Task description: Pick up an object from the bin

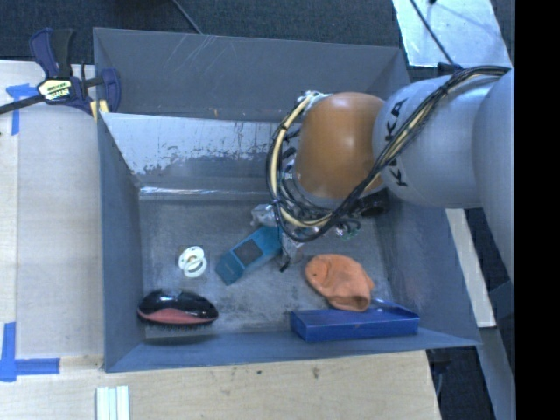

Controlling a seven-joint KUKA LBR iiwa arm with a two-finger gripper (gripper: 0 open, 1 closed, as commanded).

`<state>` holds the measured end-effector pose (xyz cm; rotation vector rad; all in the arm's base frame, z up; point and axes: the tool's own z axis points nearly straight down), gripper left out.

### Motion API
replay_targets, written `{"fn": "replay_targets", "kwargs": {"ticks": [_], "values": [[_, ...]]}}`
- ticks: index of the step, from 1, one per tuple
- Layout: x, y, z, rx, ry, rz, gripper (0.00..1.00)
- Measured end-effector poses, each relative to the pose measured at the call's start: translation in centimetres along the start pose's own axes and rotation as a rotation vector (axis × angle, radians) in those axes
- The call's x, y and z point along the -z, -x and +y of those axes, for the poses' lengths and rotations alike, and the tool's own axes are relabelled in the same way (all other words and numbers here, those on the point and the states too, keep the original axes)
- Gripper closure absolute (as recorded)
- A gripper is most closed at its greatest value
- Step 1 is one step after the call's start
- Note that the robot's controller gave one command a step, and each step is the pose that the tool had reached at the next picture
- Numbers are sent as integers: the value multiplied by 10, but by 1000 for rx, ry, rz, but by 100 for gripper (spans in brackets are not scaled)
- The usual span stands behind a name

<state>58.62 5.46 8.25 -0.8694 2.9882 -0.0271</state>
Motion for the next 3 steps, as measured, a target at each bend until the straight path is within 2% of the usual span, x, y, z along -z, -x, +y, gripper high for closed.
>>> {"fn": "replay_targets", "kwargs": {"ticks": [1,2,3], "values": [[-9,17,16,34,27,27,100],[-8,27,24,31,16,15,100],[-8,29,48,39,21,18,100]]}}
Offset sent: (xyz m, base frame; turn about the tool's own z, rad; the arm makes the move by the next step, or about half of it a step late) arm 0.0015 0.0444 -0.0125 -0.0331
